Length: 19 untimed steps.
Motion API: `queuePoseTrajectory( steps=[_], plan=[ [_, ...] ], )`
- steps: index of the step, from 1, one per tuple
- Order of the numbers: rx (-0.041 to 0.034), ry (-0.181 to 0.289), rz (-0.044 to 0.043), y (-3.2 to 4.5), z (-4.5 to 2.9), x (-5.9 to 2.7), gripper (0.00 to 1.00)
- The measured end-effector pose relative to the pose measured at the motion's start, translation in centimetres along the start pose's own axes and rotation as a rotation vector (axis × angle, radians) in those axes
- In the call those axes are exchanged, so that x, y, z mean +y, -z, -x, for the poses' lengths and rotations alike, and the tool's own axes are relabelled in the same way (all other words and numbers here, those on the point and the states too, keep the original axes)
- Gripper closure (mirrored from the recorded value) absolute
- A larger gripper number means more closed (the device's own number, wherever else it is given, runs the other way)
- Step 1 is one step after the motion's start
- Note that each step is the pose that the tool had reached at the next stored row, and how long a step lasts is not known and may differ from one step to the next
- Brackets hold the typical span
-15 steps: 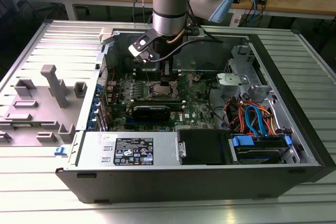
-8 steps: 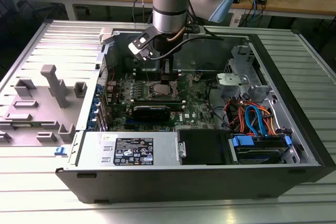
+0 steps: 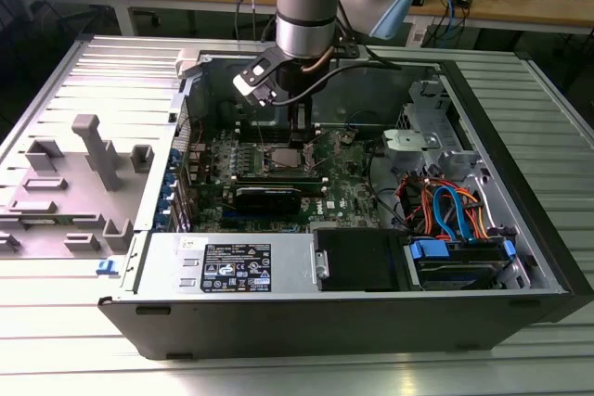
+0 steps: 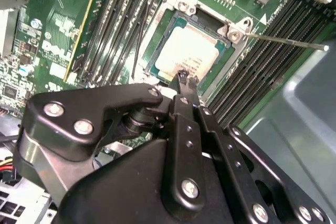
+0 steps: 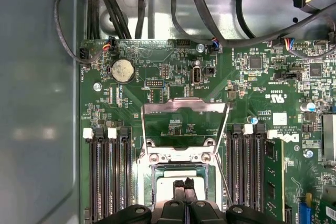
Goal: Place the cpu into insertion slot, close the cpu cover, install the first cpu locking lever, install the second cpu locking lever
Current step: 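Close the cpu cover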
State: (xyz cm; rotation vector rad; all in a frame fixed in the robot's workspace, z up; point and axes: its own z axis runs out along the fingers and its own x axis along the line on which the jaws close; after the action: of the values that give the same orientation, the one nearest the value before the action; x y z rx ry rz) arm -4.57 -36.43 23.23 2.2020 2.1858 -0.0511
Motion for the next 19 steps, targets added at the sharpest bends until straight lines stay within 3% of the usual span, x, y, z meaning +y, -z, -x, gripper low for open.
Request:
queuePoseTrajectory(
  steps=[5,19],
  plan=[
    [-0.0003,0.0,0.0,0.6,0.03,0.0,0.89],
    [0.0009,0.0,0.0001,0.65,0.04,0.0,0.89]
  ],
)
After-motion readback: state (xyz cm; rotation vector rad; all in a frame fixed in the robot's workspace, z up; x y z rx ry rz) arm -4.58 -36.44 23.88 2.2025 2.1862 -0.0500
